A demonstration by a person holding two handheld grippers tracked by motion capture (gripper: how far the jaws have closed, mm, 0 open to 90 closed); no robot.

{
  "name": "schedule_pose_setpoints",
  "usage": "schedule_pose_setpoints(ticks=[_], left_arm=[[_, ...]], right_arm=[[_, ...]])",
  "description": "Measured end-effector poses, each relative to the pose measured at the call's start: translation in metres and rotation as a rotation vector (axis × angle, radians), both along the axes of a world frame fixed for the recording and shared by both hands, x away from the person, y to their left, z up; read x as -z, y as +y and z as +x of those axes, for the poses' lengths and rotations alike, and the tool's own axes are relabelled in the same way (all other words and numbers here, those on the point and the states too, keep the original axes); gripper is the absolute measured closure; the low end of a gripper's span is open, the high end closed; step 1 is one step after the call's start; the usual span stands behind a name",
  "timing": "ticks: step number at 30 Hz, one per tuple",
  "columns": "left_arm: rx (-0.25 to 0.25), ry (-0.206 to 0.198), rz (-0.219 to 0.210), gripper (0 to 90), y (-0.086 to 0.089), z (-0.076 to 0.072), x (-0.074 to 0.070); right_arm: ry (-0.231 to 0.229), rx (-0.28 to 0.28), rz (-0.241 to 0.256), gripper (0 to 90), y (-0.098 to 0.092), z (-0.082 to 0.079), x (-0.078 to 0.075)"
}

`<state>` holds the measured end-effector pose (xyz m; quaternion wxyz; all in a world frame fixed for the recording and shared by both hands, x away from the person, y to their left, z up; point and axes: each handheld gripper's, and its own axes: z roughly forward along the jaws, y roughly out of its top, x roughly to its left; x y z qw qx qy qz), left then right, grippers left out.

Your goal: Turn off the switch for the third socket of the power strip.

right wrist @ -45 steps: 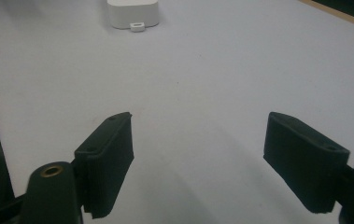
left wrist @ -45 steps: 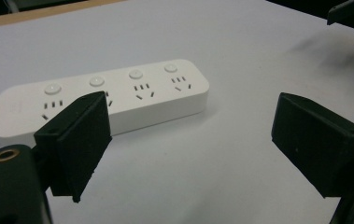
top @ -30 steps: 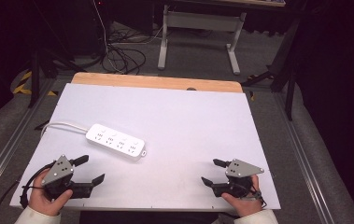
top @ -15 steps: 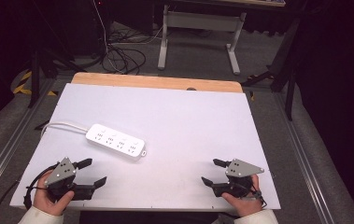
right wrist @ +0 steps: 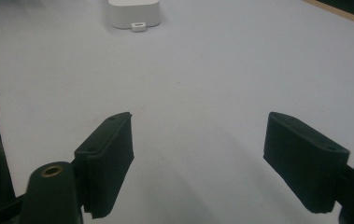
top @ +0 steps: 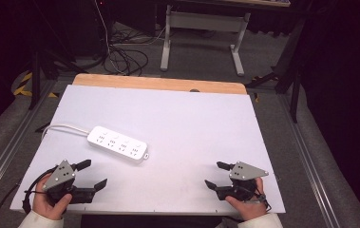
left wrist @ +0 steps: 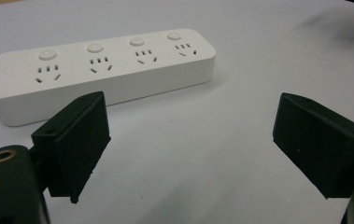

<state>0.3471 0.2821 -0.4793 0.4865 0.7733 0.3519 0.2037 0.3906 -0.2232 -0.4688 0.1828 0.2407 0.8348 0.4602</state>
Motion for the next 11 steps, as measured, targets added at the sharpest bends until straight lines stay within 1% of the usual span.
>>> schedule_pose_setpoints(ticks=[11], left_arm=[[-0.011,0.0,0.003,10.8,-0.0013,-0.0004,0.0002]], right_arm=[[-0.003,0.001,0.001,24.5,-0.0002,0.0002,-0.0001]])
